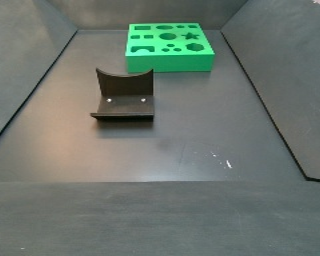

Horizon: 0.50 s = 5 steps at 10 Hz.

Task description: Insert the oval object.

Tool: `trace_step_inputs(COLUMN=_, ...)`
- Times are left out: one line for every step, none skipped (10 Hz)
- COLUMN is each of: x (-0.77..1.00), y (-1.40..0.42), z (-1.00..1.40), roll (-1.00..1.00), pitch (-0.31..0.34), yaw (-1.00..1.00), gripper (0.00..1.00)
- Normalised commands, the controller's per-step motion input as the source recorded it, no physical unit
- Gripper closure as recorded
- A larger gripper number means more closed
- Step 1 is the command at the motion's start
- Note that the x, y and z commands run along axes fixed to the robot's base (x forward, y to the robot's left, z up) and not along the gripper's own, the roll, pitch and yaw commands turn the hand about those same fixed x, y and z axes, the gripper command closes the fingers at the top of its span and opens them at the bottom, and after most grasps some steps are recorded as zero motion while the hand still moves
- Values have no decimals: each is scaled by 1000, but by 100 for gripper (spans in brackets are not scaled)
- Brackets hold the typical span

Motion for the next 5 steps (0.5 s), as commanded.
trace_step_inputs(x=0, y=-289, z=-386, roll=0, pitch=-53, yaw=-877, gripper=100)
trace_step_inputs(x=0, y=-294, z=-403, roll=0, pitch=-59, yaw=-877, gripper=100)
trace_step_inputs(x=0, y=-354, z=-434, roll=0, pitch=-66, yaw=-774, gripper=100)
trace_step_inputs(x=29, y=-366, z=-449, roll=0, pitch=-64, yaw=-726, gripper=100)
trace_step_inputs(x=66, y=-371, z=-460, roll=0, pitch=-63, yaw=-703, gripper=100)
